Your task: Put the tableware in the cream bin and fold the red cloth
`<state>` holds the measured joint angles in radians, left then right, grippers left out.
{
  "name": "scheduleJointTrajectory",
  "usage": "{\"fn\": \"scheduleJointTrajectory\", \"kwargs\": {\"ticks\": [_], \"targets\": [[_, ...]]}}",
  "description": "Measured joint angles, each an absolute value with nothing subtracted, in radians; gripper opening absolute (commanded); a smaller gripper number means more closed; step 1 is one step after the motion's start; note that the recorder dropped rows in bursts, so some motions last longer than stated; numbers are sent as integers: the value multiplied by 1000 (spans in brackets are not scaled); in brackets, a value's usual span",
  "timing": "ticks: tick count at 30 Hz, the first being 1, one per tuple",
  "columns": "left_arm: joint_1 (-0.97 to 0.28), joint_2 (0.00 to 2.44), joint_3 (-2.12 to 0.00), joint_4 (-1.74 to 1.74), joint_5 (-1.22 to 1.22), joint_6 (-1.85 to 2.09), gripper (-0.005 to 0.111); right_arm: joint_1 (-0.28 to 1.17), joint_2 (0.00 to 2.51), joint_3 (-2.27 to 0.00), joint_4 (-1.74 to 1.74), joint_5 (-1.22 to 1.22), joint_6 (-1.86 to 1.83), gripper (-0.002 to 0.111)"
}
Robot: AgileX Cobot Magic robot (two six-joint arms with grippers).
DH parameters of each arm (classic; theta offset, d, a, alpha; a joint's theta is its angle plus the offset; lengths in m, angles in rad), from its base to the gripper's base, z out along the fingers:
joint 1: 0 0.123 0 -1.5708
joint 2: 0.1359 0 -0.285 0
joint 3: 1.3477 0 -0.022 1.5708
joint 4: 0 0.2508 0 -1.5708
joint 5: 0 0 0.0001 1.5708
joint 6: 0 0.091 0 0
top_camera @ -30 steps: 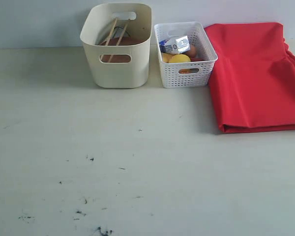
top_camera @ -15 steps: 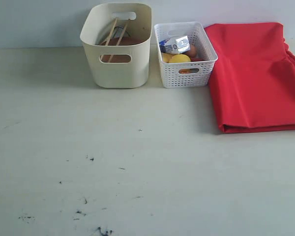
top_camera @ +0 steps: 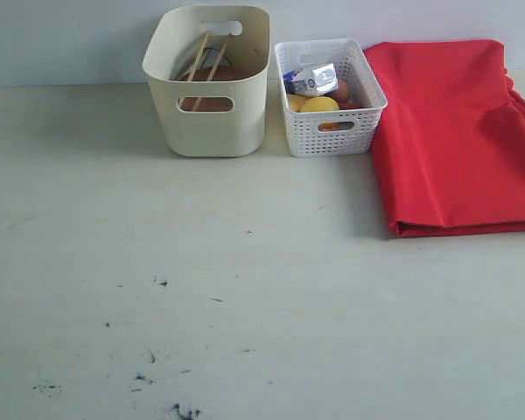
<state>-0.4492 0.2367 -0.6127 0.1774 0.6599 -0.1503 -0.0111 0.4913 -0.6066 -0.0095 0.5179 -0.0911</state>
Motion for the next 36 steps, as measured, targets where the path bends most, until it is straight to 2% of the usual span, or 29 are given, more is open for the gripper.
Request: {"fn": "scheduleJointTrajectory", "kwargs": {"ticks": [21, 36], "targets": [[-440, 237, -535, 177, 654, -169, 0, -11, 491, -607, -9, 518, -91, 0], [-161, 173, -210, 124, 284, -276, 0, -11, 491, -607, -9, 518, -91, 0]]}}
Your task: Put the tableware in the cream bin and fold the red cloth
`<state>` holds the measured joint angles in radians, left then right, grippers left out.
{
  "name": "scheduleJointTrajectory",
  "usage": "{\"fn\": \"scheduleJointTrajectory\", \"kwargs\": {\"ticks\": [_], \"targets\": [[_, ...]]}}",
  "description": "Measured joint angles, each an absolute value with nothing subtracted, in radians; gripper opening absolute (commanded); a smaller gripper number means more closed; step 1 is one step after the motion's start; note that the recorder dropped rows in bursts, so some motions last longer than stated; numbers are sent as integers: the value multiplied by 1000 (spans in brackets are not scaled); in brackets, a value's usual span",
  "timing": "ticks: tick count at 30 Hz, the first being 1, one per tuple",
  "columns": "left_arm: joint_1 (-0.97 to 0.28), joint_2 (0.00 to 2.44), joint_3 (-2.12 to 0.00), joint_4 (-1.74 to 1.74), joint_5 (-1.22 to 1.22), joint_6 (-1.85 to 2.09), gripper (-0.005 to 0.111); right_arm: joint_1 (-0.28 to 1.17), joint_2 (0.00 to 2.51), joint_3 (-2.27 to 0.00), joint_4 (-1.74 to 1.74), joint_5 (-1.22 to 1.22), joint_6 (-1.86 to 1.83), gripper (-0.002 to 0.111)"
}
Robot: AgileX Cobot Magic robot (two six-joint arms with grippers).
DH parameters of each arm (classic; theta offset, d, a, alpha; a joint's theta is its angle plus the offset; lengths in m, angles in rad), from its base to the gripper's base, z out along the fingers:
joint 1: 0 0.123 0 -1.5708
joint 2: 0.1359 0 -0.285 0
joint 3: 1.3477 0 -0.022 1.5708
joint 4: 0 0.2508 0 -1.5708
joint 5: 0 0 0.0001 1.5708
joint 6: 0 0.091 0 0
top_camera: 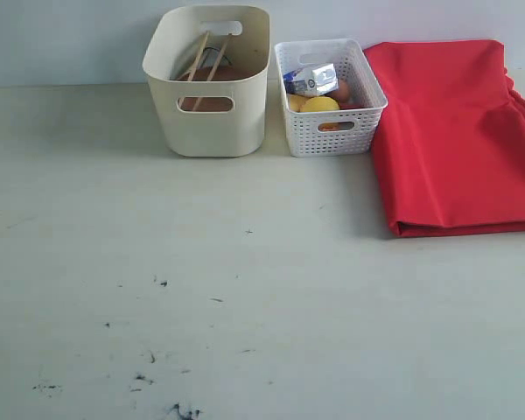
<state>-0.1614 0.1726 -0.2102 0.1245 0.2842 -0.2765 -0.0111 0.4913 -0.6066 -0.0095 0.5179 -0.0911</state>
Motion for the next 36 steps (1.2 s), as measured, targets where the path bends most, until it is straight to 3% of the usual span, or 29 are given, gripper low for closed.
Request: {"fn": "scheduleJointTrajectory", "kwargs": {"ticks": [14, 36], "targets": [[32, 79, -16, 112, 268, -281, 0, -11, 491, -607, -9, 518, -91, 0], [39, 65, -2, 105, 311, -138, 0, -11, 491, -607, -9, 518, -91, 0]]}}
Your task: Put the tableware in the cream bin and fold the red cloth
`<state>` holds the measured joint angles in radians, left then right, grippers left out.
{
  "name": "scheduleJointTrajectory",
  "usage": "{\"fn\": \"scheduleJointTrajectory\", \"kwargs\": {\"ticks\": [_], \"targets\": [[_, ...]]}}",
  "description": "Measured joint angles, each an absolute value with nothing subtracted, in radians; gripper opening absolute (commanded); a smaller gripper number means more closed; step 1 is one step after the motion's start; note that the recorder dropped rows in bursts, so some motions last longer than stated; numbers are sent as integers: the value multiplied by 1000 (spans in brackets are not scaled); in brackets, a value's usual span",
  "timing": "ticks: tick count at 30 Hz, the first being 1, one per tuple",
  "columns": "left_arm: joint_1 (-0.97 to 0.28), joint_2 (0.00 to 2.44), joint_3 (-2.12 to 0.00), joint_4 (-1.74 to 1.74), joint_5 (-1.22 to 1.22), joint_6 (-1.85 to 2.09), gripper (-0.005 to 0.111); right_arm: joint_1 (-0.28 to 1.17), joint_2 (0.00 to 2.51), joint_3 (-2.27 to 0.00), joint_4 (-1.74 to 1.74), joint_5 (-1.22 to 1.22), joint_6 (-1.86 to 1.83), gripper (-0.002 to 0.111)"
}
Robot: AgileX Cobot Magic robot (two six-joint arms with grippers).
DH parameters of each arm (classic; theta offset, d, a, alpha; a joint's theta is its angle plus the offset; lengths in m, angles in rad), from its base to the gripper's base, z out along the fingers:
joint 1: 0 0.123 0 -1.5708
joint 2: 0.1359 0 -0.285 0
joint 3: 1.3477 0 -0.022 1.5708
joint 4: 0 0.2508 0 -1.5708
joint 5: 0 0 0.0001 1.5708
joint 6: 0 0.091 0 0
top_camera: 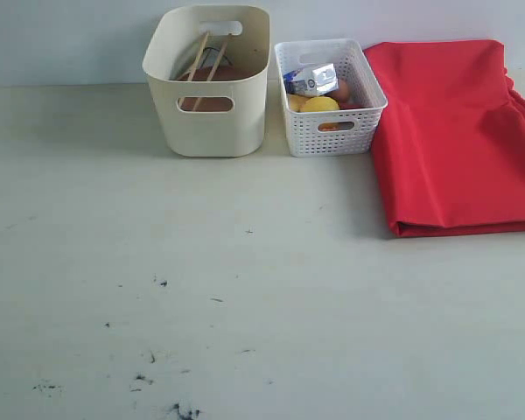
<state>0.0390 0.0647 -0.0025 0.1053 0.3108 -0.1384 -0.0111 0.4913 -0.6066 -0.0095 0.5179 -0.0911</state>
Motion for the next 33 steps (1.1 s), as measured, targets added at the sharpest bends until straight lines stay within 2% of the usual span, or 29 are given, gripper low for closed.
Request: {"fn": "scheduleJointTrajectory", "kwargs": {"ticks": [19, 23, 33], "targets": [[39, 65, -2, 103, 311, -138, 0, -11, 489, -607, -9, 518, -91, 0], [39, 65, -2, 102, 313, -138, 0, -11, 419, -600, -9, 518, -91, 0], [39, 65, -2, 102, 313, -138, 0, -11, 180, -314, -9, 373, 31, 0]]}}
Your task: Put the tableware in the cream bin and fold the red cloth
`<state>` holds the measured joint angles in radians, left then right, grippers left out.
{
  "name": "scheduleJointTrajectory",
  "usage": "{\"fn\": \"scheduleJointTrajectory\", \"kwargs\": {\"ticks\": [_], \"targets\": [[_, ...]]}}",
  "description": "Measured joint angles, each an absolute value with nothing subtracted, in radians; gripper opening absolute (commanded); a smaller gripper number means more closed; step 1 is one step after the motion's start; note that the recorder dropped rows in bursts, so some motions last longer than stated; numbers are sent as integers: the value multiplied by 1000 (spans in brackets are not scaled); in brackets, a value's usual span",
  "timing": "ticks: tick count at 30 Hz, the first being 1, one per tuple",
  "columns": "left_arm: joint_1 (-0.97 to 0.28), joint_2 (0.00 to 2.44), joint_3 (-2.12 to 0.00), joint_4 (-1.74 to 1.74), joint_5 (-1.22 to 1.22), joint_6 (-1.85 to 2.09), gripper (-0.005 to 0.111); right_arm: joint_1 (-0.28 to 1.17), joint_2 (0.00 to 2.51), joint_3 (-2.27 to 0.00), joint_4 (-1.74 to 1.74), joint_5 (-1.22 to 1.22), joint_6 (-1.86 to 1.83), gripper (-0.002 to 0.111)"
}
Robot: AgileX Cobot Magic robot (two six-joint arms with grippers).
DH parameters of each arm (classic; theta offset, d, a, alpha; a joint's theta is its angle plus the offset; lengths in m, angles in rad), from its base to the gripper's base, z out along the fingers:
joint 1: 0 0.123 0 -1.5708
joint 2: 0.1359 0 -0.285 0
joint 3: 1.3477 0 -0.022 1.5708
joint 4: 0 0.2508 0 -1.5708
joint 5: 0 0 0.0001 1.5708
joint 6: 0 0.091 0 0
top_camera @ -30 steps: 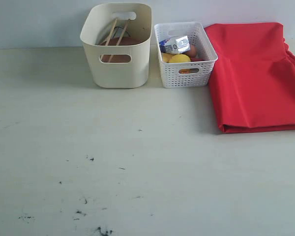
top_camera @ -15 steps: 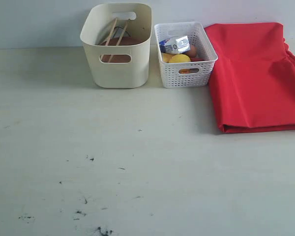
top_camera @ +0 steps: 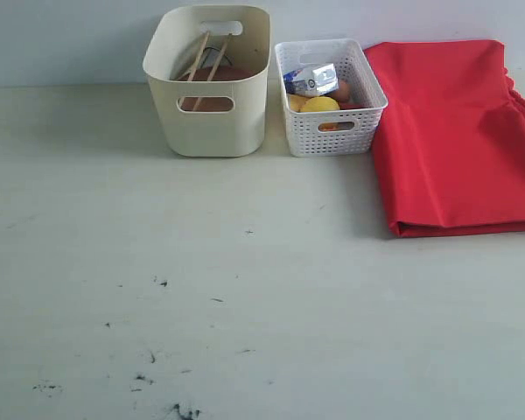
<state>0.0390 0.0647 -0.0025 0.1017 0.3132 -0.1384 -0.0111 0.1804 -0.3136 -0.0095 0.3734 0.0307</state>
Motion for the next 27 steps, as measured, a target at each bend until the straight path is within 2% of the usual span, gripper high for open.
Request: {"fn": "scheduleJointTrajectory", "kwargs": {"ticks": [11, 27], "targets": [[39, 65, -2, 102, 313, -138, 0, -11, 17, -116, -9, 354, 47, 0], [39, 65, -2, 102, 313, -138, 0, -11, 6, -5, -17, 329, 51, 0]]}}
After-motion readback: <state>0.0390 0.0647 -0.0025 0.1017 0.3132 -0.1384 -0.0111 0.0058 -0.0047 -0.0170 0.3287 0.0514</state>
